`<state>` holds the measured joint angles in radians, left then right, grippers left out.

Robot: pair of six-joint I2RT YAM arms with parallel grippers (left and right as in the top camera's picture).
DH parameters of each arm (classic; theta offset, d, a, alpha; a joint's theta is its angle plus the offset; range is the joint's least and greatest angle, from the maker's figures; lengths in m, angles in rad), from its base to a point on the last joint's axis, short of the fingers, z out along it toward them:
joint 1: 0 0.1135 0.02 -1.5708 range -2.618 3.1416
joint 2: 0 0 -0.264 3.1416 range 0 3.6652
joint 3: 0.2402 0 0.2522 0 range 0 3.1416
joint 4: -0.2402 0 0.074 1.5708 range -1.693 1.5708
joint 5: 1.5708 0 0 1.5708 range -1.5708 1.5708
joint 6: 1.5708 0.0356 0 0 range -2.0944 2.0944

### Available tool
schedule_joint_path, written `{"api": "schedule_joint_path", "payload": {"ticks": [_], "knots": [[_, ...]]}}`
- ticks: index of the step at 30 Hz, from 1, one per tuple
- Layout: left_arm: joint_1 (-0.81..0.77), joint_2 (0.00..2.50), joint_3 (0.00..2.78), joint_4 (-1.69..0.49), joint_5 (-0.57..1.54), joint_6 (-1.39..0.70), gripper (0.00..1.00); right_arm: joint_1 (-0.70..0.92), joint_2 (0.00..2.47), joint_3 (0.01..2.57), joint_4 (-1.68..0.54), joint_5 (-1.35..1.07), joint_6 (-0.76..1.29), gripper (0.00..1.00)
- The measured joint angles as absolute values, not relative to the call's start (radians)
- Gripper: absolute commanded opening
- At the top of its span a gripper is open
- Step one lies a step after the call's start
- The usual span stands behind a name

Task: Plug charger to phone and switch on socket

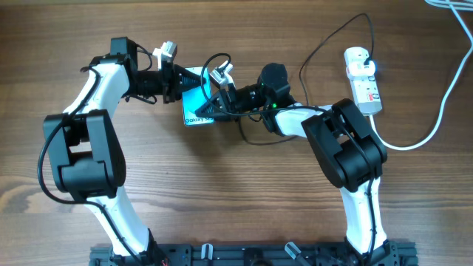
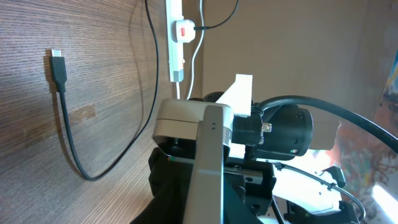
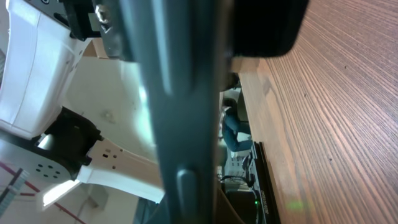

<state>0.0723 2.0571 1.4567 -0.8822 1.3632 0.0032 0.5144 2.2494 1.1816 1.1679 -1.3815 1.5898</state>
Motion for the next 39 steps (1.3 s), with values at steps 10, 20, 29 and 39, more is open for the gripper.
{"api": "schedule_joint_path", "payload": {"ticks": [10,20,29,39], "knots": [[0.048,2.057,1.456,-0.883,1.374,0.003,0.21,0.509,2.249,1.182,1.166,-1.332,1.597,0.04],[0.040,2.057,1.456,-0.872,1.374,0.022,0.04,0.505,2.246,1.185,1.172,-1.324,1.604,0.04],[0.038,2.057,1.457,-0.871,1.325,0.014,0.04,0.505,2.246,1.185,1.152,-1.315,1.602,0.53],[0.020,2.054,1.459,-0.918,1.070,-0.007,0.04,0.507,2.267,1.182,1.130,-1.309,1.569,0.68]]}}
